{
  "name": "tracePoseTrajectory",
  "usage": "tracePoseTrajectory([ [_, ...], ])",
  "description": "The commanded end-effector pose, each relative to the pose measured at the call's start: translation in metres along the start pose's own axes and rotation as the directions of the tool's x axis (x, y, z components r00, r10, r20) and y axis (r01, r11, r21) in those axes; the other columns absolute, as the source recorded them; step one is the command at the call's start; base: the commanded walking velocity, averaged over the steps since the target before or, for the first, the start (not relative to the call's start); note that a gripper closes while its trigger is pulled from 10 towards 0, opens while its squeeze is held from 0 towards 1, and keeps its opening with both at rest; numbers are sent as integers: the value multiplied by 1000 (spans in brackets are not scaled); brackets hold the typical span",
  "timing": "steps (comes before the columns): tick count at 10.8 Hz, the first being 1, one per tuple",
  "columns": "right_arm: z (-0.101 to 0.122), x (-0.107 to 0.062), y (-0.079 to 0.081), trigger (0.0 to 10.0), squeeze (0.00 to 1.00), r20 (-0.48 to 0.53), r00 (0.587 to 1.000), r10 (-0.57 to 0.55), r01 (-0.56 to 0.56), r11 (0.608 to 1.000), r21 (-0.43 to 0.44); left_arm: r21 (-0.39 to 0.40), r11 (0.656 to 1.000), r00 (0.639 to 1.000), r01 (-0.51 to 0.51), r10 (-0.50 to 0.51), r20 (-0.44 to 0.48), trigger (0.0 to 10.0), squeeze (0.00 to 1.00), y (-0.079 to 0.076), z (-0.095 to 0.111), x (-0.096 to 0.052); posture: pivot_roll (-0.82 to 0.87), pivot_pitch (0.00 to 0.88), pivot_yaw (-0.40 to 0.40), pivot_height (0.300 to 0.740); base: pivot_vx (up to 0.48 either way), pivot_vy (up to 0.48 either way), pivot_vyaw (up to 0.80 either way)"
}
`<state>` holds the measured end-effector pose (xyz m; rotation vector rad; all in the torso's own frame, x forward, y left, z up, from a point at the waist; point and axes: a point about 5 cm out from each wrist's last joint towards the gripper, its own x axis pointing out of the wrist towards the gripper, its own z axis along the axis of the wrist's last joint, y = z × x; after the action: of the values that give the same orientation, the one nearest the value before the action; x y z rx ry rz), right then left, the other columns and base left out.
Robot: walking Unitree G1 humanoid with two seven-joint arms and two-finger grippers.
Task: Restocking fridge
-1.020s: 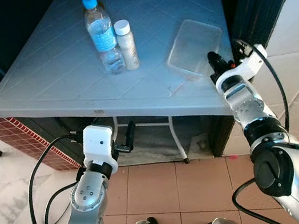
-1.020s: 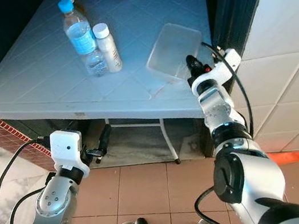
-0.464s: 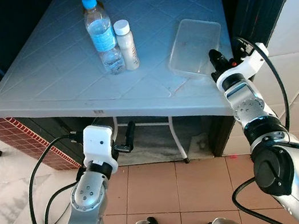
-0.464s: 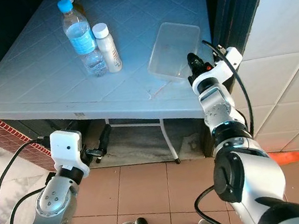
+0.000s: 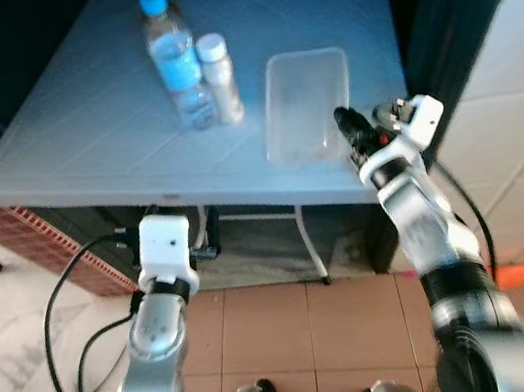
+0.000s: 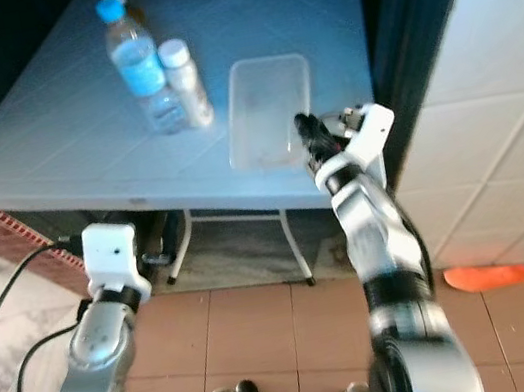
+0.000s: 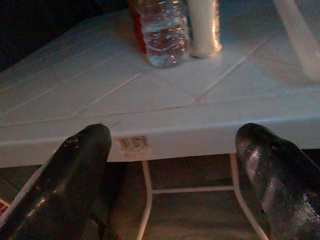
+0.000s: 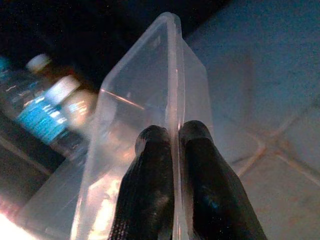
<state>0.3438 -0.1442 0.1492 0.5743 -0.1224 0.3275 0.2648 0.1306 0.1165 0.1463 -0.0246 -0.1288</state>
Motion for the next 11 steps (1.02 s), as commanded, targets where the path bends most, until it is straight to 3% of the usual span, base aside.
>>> tracePoseTrajectory([
  [1, -1, -5, 15, 10000, 0, -11, 999, 43, -44, 997, -71, 9, 1000, 1000, -10, 10, -3, 10000, 0, 3, -2, 1, -41, 100, 87, 740, 0, 0, 0],
  [4, 2, -23, 37, 10000, 0, 5, 999, 49, -48, 993, -104, 3, 1000, 999, -27, 27, 17, 10000, 0, 4, 3, 12, -68, 105, 110, 740, 0, 0, 0],
  [6, 2, -36, 43, 10000, 0, -1, 1000, 23, -23, 992, -125, 19, 1000, 1000, -21, 20, 9, 10000, 0, 3, -2, 7, -71, 109, 110, 740, 0, 0, 206],
  [9, -5, -48, 42, 10000, 0, -38, 999, -1, -4, 991, -137, 19, 987, 986, -160, 161, -49, 10000, 0, 14, -16, -4, -76, 94, 93, 740, 0, 0, 800],
  [11, -6, -50, 42, 10000, 0, -56, 998, -1, -7, 990, -142, 23, 989, 987, -147, 148, -60, 10000, 0, 14, -21, -7, -72, 86, 82, 740, 0, 0, 800],
])
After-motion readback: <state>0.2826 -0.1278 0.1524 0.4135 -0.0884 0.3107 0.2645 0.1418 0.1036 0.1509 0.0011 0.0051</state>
